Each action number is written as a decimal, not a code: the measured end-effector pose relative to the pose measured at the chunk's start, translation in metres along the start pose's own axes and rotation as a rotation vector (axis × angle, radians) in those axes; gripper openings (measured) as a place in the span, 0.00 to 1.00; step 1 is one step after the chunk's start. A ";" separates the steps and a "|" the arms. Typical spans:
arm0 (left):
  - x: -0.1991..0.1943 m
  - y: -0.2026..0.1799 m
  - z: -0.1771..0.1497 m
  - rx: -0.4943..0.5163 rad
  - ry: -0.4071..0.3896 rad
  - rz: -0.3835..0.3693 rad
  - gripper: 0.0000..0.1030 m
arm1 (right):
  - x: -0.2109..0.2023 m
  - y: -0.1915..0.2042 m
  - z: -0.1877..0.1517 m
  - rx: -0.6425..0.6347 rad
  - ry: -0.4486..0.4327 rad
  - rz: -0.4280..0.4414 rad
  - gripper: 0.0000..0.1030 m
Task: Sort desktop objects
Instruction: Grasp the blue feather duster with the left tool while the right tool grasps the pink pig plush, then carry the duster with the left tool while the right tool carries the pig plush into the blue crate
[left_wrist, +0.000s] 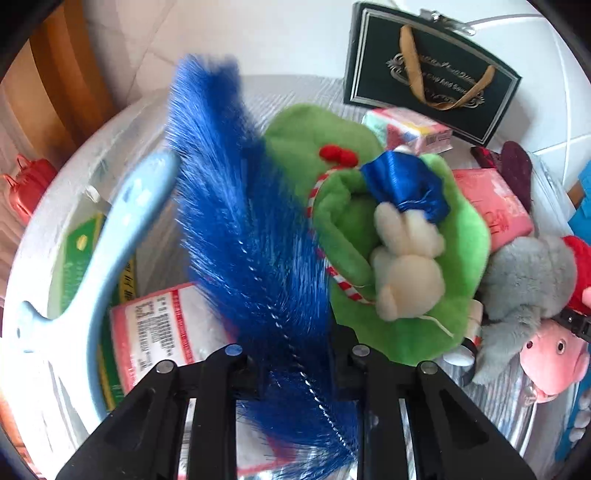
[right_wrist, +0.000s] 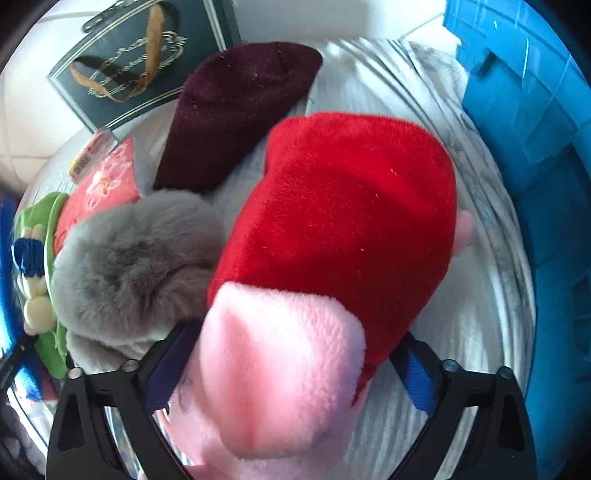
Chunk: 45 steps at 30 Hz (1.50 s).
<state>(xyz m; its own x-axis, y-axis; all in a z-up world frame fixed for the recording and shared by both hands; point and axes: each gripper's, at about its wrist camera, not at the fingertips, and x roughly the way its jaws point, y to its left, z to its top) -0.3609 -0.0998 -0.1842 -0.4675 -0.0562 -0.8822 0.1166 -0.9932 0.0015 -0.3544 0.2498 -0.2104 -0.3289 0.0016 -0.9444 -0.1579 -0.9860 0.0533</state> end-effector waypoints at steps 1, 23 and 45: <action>-0.009 0.001 -0.002 0.018 -0.022 0.009 0.21 | -0.006 0.002 -0.002 -0.015 -0.014 -0.013 0.77; -0.208 -0.015 -0.018 0.218 -0.316 -0.101 0.18 | -0.236 0.033 -0.033 -0.123 -0.345 0.011 0.70; -0.430 -0.353 -0.055 0.386 -0.538 -0.416 0.18 | -0.460 -0.253 -0.044 -0.112 -0.621 -0.161 0.71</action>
<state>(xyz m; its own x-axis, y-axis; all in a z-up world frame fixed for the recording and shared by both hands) -0.1530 0.2806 0.1686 -0.7779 0.3846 -0.4969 -0.4281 -0.9033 -0.0288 -0.1219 0.4911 0.1958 -0.7916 0.2140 -0.5723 -0.1634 -0.9767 -0.1391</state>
